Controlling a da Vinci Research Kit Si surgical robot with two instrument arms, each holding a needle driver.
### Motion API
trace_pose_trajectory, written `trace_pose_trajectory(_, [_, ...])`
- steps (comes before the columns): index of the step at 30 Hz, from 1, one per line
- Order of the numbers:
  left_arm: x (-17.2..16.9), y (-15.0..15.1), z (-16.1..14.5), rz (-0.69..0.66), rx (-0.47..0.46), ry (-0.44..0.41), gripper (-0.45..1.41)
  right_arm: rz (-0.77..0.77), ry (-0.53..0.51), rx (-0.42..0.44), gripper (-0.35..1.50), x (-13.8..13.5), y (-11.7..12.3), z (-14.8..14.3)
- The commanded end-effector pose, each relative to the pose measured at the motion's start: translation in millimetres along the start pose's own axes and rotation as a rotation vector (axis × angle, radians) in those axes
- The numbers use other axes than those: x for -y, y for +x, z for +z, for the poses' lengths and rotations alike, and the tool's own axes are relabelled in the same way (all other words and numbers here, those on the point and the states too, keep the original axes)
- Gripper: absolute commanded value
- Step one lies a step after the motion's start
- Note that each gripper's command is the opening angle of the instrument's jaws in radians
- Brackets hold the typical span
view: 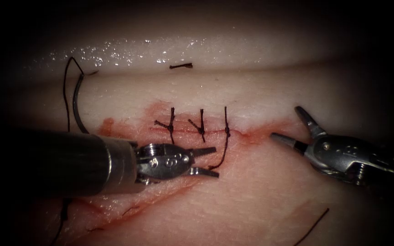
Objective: Wound Closure
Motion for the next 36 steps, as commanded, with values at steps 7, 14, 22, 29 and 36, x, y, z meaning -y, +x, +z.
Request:
trace_pose_trajectory(7, [-1.2,-1.1,2.3,-0.011,-0.005,-0.014,0.42,0.002,0.0,-0.004,1.41,1.0,0.2,1.0])
trace_pose_trajectory(14, [-0.9,-1.8,1.1,-0.016,-0.009,-0.027,0.31,0.003,0.003,-0.007,1.41,1.3,0.2,1.0])
trace_pose_trajectory(22, [-1.0,-1.8,1.5,-0.019,0.008,-0.003,-0.45,-0.008,0.022,-0.02,1.41,2.0,0.3,1.1])
trace_pose_trajectory(29, [-0.9,-1.6,0.5,-0.013,0.015,0.019,-0.45,-0.126,0.086,-0.067,1.36,3.6,0.3,1.1])
trace_pose_trajectory(36, [-0.3,0.5,-3.0,-0.023,0.026,0.033,-0.45,-0.286,0.18,-0.153,1.43,4.6,0.2,2.3])
